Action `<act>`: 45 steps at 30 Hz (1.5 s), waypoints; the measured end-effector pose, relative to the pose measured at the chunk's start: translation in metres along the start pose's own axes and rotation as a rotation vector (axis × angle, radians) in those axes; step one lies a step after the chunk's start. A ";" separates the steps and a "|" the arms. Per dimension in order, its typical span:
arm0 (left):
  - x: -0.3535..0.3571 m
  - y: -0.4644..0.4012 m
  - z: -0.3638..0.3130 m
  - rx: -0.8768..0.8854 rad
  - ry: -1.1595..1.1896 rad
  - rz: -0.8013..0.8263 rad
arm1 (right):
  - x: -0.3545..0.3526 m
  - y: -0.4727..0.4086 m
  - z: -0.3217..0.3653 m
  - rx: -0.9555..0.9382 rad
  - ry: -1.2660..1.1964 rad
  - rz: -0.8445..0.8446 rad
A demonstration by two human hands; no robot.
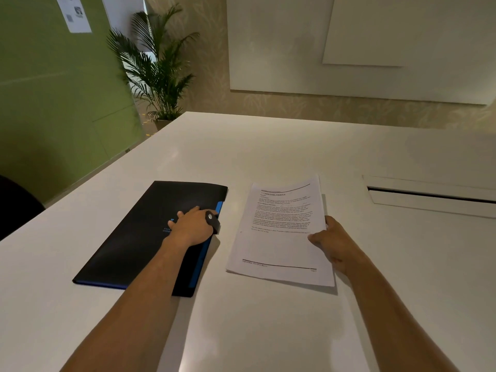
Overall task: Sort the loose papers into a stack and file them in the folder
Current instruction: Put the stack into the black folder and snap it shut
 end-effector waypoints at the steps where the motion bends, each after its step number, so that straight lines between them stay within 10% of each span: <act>1: -0.001 0.000 0.000 -0.001 0.000 -0.004 | 0.000 0.000 -0.001 0.000 -0.012 -0.001; 25: -0.012 0.009 -0.025 -0.085 -0.540 -0.158 | -0.002 -0.002 -0.007 -0.048 -0.076 0.005; 45: -0.046 0.030 -0.015 -0.068 -0.457 -0.204 | -0.003 -0.004 -0.009 -0.064 -0.028 -0.006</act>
Point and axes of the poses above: each hand's wrist, its own y-axis away from the middle knuckle, its own x-axis out of the palm, z = x × y, the point moved 7 cm from there along -y, towards the middle knuckle, and after that the axes turned 10 degrees about -y, right-handed, at the moved point
